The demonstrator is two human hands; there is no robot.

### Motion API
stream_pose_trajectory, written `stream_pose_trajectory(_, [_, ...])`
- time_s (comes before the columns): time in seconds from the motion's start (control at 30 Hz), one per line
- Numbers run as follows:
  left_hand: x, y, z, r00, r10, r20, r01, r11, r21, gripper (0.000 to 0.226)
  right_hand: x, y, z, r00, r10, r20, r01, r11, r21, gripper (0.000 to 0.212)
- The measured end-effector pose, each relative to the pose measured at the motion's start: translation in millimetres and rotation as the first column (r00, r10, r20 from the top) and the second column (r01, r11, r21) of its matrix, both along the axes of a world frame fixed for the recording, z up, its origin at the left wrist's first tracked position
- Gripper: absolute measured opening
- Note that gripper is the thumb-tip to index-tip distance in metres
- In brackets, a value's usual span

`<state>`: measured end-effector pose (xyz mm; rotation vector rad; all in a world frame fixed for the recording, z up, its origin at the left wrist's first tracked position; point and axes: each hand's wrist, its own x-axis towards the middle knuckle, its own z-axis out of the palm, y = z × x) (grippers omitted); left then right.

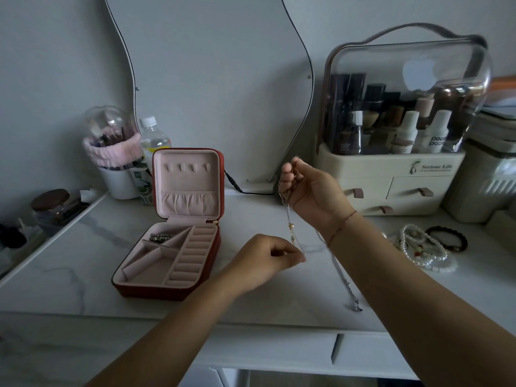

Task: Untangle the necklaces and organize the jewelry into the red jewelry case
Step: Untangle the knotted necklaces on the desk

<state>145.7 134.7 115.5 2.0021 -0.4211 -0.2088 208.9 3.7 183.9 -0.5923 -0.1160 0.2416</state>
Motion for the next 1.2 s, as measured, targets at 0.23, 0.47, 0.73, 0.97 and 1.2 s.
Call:
stream_pose_trajectory(0.23, [3,3,-6,0.993,0.109,0.040,-0.110,0.993,0.032,0.011,-5,-4,6,1.000,0.030,0.001,-0.030,0.999,0.021,0.018])
stream_pose_trajectory(0.47, [6,4,3,0.950,0.277,-0.142,-0.299,0.939,-0.170,0.013,-14,-10,16,0.999,0.043,0.023,-0.044,0.998,0.050,0.021])
stream_pose_trajectory(0.73, [13,9,4,0.922,0.379,0.076,-0.377,0.925,-0.045,0.036,-23,-14,19,0.986,0.099,0.131,-0.040,0.920,-0.390,0.015])
stream_pose_trajectory(0.97, [21,5,24,0.984,0.134,-0.118,-0.160,0.956,-0.246,0.035,-30,-16,31,0.957,0.192,0.218,0.018,0.710,-0.704,0.012])
stream_pose_trajectory(1.2, [24,7,37,0.981,0.122,-0.152,-0.177,0.885,-0.432,0.009,-42,-27,39,0.931,0.249,0.265,0.131,0.451,-0.883,0.010])
